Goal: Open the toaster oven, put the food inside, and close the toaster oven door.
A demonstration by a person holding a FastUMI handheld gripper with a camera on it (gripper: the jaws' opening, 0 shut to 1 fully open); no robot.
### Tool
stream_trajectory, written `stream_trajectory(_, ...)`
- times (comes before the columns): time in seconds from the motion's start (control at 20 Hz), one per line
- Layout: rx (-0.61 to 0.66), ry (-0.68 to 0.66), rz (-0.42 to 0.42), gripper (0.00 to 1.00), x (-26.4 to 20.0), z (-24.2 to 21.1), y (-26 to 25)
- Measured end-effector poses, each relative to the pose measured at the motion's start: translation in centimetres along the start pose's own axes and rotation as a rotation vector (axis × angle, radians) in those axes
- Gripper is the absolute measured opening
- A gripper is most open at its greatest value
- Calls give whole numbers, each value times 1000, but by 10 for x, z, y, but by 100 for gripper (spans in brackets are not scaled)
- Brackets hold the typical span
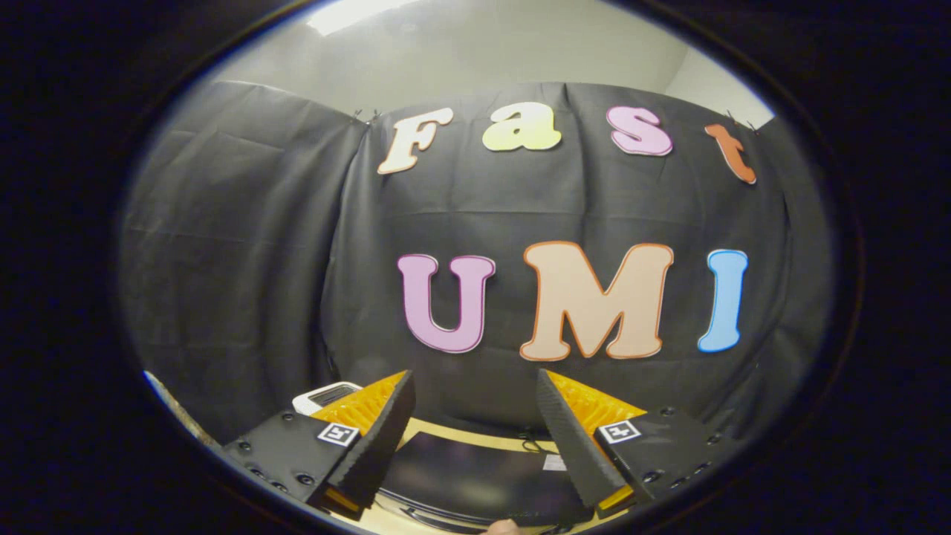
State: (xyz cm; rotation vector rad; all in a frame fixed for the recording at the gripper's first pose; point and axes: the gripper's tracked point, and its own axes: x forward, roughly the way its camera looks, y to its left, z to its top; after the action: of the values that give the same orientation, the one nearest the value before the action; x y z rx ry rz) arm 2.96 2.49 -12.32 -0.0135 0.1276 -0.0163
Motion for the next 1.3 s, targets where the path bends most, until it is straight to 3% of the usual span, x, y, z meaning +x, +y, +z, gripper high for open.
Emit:
stream_trajectory(0.8, -28, 309, -47, 100, -4, -200, 1)
stream_trajectory(1.1, -18, 389, -36, 100, -27, -236, 3)
stream_trajectory(1.3, 34, 370, -36, 100, -43, -239, 4)
